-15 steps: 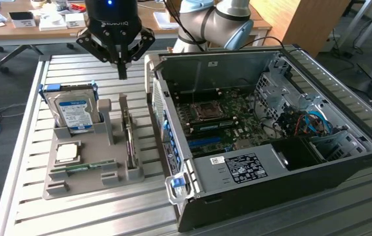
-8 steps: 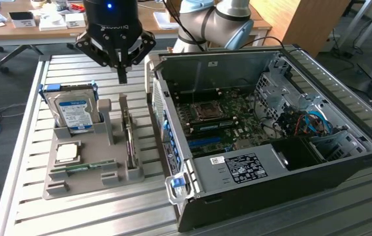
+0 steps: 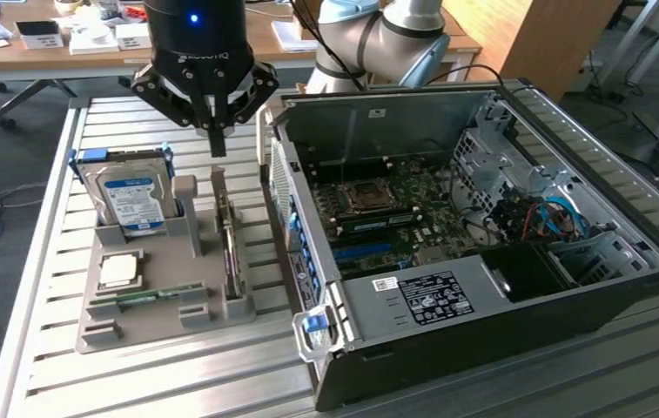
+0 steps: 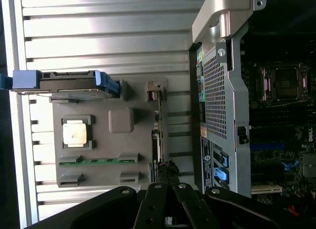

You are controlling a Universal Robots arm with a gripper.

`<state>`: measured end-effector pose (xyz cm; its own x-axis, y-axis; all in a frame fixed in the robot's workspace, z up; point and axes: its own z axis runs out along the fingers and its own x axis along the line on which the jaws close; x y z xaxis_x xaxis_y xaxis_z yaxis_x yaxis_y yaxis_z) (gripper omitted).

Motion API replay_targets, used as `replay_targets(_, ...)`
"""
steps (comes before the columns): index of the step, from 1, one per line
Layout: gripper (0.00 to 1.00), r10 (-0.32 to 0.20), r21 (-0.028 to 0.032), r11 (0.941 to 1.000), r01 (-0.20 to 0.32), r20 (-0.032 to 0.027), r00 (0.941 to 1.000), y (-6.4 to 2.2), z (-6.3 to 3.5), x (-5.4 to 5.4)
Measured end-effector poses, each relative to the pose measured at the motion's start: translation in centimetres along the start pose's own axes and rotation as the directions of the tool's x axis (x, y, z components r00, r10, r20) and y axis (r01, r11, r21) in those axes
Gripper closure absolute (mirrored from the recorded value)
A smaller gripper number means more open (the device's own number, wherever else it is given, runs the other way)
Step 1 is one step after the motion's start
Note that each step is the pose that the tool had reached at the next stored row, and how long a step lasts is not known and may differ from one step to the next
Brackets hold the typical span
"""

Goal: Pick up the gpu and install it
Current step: 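Reach for the gpu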

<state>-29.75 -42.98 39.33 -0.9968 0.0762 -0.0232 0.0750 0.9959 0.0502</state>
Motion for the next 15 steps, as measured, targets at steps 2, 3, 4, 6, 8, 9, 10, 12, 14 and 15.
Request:
replay_targets(2, 0.89, 0.000, 0.0000, 1.0000, 0.000, 0.0000, 1.0000, 0.00, 0.00, 0.00)
replay_targets(3, 0.89, 0.000, 0.0000, 1.0000, 0.000, 0.0000, 1.0000, 0.00, 0.00, 0.00)
replay_targets(4, 0.89, 0.000, 0.0000, 1.0000, 0.000, 0.0000, 1.0000, 0.00, 0.00, 0.00)
replay_targets(6, 0.89, 0.000, 0.0000, 1.0000, 0.000, 0.0000, 1.0000, 0.00, 0.00, 0.00)
replay_targets(8, 0.89, 0.000, 0.0000, 1.0000, 0.000, 0.0000, 1.0000, 0.00, 0.00, 0.00)
replay_targets(9, 0.89, 0.000, 0.0000, 1.0000, 0.000, 0.0000, 1.0000, 0.00, 0.00, 0.00)
replay_targets(10, 0.89, 0.000, 0.0000, 1.0000, 0.000, 0.0000, 1.0000, -0.01, 0.00, 0.00)
replay_targets(12, 0.89, 0.000, 0.0000, 1.0000, 0.000, -0.0001, 1.0000, -0.10, 0.00, -0.01)
replay_targets(14, 0.89, 0.000, 0.0000, 1.0000, 0.000, 0.0000, 1.0000, -0.24, -0.01, -0.02)
replay_targets(15, 0.89, 0.000, 0.0000, 1.0000, 0.000, -0.0001, 1.0000, -0.35, -0.02, -0.02)
